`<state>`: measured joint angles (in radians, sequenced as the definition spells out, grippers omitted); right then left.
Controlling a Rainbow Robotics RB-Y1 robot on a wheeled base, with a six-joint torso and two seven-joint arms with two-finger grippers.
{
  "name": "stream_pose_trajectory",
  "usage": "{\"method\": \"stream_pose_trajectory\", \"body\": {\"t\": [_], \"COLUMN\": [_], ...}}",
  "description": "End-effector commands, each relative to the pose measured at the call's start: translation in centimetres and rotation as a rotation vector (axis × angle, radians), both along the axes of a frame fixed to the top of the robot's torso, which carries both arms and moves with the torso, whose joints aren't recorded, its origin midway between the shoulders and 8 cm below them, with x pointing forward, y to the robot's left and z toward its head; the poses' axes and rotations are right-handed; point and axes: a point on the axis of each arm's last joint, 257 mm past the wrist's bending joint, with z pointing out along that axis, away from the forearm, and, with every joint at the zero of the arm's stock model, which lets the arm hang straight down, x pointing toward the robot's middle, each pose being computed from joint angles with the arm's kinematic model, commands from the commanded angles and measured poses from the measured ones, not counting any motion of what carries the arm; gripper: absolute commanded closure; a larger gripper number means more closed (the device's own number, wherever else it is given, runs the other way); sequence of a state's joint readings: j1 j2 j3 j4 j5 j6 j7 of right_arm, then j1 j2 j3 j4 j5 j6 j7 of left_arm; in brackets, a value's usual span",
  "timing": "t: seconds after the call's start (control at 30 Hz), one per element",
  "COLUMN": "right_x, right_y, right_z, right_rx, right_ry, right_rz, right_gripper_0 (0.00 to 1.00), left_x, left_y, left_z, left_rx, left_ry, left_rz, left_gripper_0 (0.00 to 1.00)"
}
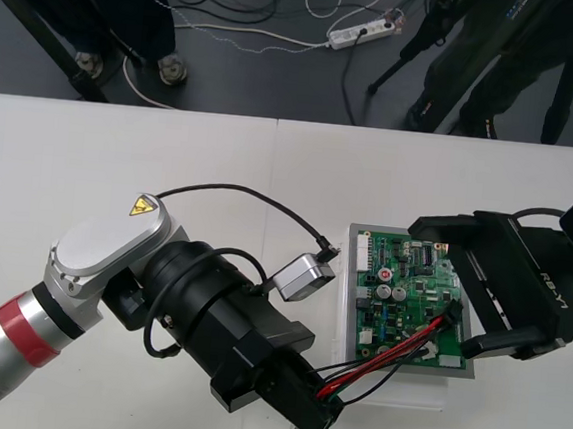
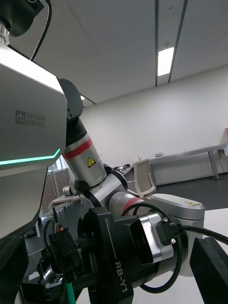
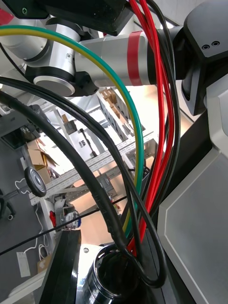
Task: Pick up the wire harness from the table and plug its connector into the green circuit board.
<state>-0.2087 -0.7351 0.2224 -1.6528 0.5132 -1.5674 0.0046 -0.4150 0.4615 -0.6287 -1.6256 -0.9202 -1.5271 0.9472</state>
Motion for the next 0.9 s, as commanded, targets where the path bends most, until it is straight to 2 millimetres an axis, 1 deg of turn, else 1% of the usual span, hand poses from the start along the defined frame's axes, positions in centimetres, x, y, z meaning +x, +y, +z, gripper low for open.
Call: {"method": "stream_pose_trajectory", "body": {"t": [0.03,0.17,0.47,0.77,0.9], "right_x": [-2.0,-2.5,-3.6,-3.9,-4.2], "right_y": [-0.3,-0.6,-0.3,-0.2,-0.1], "right_z": [-0.3,-0.9,-0.4,0.1,-0.2], "right_rx": [-0.048,-0.066,-0.062,-0.043,-0.045], "right_ry": [0.072,0.104,0.074,0.095,0.12], "right_rz": [0.077,0.098,0.126,0.141,0.157], "right_gripper_0": [0.0,0.0,0.0,0.0,0.0], "left_x": [-1.7,-2.1,-2.4,-2.3,-2.3], "left_y": [-0.4,-0.6,-0.6,-0.6,-0.6], "left_z": [1.5,1.5,1.7,1.7,1.8], "left_rx": [-0.014,-0.012,-0.017,-0.018,-0.021], "left_ry": [0.007,0.012,0.023,0.022,0.024], "left_rz": [-0.094,-0.107,-0.117,-0.117,-0.116], "left_gripper_0": [1.0,1.0,1.0,1.0,1.0]}}
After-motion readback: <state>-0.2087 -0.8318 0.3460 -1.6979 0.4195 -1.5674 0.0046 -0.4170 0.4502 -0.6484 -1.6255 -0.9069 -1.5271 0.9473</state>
